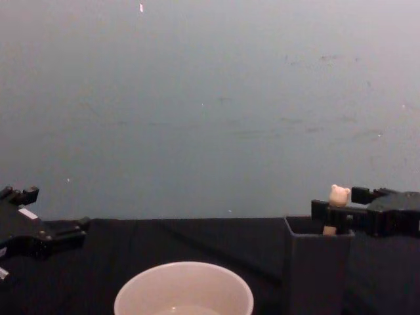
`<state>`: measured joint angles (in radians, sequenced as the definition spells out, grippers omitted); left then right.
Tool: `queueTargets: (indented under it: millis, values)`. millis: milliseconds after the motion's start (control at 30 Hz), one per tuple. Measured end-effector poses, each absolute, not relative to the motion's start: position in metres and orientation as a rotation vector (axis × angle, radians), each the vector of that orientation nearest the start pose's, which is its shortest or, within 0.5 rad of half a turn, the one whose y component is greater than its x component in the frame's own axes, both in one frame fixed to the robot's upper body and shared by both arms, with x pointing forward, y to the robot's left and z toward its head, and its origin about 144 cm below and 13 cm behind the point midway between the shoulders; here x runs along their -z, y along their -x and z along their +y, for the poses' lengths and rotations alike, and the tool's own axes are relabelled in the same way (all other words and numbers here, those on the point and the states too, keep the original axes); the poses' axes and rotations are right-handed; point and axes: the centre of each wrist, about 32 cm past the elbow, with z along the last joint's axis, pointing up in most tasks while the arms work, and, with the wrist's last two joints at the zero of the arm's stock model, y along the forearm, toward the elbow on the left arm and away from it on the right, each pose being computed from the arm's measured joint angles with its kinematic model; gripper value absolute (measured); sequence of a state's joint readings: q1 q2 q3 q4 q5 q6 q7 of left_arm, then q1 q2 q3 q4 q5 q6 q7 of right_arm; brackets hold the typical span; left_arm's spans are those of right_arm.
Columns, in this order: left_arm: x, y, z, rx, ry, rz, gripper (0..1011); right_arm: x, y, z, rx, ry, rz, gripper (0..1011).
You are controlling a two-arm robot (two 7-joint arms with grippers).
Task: Pick up the stirring spoon with one hand, stir inside the cup, then place it back in its original position.
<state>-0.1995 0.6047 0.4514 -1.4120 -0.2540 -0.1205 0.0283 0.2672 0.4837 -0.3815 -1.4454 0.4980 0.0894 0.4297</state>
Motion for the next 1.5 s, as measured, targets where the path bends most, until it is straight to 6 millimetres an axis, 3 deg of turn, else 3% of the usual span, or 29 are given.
queueTargets:
  millis: [667, 1100, 1133, 1467, 1500]
  values:
    - [-1.1398, -0.4886, 0.3097, -1.248, -0.304, -0.285, 1001, -1.1776, -0.5172, -0.2782, 0.871, 0.11, 0.067, 994]
    - [-1.1398, -0.4886, 0.3097, -1.248, -0.304, -0.285, 1001, -1.1774, -0.5168, -0.2782, 0.871, 0.11, 0.066, 677]
    - [-1.1398, -0.4886, 0.3097, -1.248, -0.304, -0.285, 1001, -1.1773, -0.5167, -0.2782, 0.871, 0.11, 0.066, 609]
    - [-1.1398, -0.4886, 0.3097, -1.248, -0.304, -0.285, 1001, -1.1772, -0.5167, -0.2783, 0.871, 0.11, 0.066, 329]
    - [-1.1398, -0.4887, 0.3097, -1.248, -0.304, -0.285, 1001, -1.1772, -0.5167, -0.2783, 0.871, 0.11, 0.066, 264]
